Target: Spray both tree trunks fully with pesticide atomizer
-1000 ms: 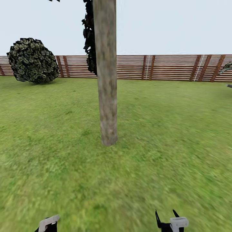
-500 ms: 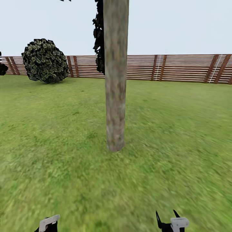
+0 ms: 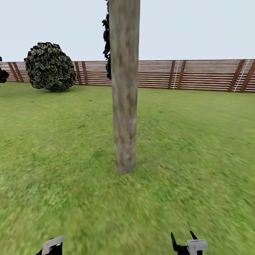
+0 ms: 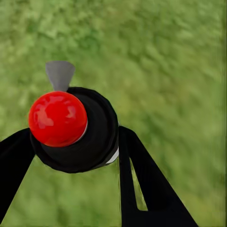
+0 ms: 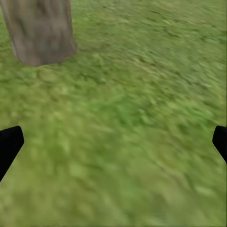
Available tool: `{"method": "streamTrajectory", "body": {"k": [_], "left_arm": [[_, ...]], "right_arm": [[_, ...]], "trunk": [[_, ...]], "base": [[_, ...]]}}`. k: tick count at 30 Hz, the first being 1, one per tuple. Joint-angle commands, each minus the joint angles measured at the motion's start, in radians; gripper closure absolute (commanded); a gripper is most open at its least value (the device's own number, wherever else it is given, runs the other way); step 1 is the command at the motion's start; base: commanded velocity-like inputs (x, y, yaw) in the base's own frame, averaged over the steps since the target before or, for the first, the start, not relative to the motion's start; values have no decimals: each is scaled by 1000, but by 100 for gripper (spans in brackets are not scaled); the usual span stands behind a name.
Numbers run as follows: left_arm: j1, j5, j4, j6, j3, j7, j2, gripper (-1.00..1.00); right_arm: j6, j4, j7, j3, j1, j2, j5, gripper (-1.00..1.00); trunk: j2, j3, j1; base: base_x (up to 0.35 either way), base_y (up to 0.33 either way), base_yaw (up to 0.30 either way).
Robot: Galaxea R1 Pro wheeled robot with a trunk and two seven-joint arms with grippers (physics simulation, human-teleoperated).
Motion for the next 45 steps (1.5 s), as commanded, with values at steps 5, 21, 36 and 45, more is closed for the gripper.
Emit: {"method": "streamTrajectory", "body": {"k": [5, 21, 36, 45], "left_arm": [[0, 0, 1, -1, 0, 2, 18, 100], [-56, -260, -7, 32, -141, -175, 29, 100], [-330, -836, -12, 192, -158, -1016, 65, 100], [-334, -891, -12, 193, -159, -1041, 54, 100]], "right_arm": [[2, 44, -3, -3, 0, 4, -4, -100], [142, -127, 10, 2, -10, -11, 223, -100], [519, -272, 737, 0, -300, 34, 680, -100], [520, -303, 773, 0, -307, 52, 678, -100]], "trunk": [[0, 0, 0], [0, 0, 0], [0, 0, 0], [0, 0, 0]], "base": [[279, -163, 0], [86, -40, 0], [0, 0, 0], [0, 0, 0]]}}
